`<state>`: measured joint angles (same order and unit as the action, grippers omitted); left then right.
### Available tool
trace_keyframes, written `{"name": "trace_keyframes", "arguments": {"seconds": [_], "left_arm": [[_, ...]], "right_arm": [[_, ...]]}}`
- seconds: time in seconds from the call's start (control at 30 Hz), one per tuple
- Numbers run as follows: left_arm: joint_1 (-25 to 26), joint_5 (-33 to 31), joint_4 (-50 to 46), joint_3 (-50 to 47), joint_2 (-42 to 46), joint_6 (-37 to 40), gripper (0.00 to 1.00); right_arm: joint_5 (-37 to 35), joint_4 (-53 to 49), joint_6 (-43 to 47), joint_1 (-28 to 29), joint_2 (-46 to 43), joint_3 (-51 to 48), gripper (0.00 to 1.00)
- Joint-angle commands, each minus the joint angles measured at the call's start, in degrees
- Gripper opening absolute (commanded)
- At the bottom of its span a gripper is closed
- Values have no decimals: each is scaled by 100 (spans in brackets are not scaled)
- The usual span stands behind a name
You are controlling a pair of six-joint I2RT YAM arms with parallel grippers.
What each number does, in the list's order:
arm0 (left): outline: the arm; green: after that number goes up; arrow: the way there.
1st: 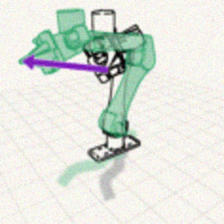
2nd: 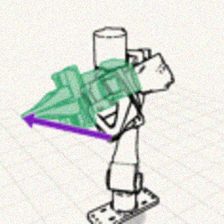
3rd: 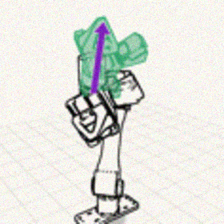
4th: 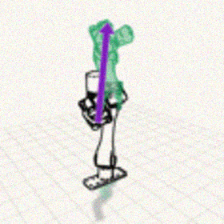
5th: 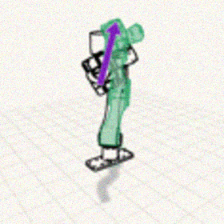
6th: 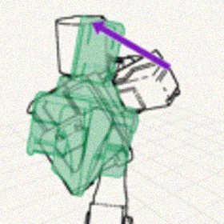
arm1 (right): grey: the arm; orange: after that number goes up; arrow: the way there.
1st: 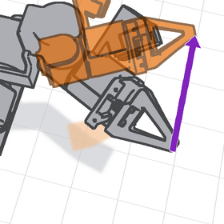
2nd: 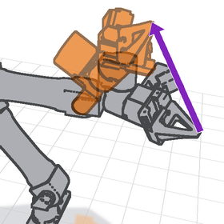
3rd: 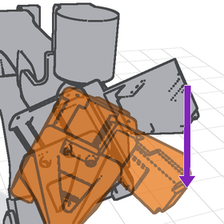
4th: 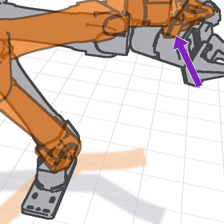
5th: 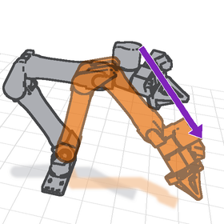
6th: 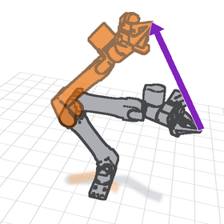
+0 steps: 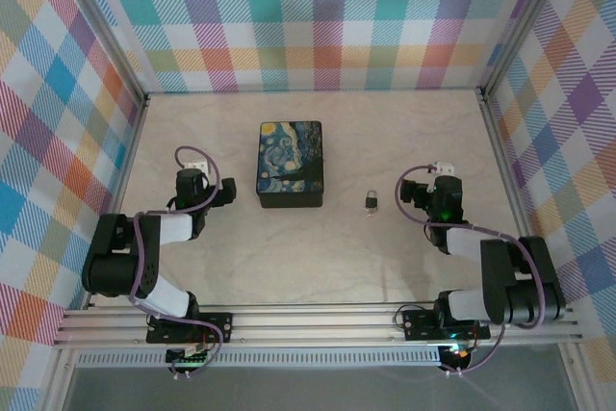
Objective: Unlock the padlock with the key
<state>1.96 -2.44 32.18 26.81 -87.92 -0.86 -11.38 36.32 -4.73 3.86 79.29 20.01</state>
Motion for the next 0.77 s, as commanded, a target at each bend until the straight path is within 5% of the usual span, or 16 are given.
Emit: {"name": "trace_keyframes", "arguments": {"seconds": [0.0, 0.73], "left_arm": [[18, 223, 1600, -303, -243, 241, 100], [191, -169, 1290, -218, -173, 290, 100]], "right_arm": [[329, 1393, 229, -175, 647, 133, 100], [452, 1317, 240, -226, 856, 249, 100]]}}
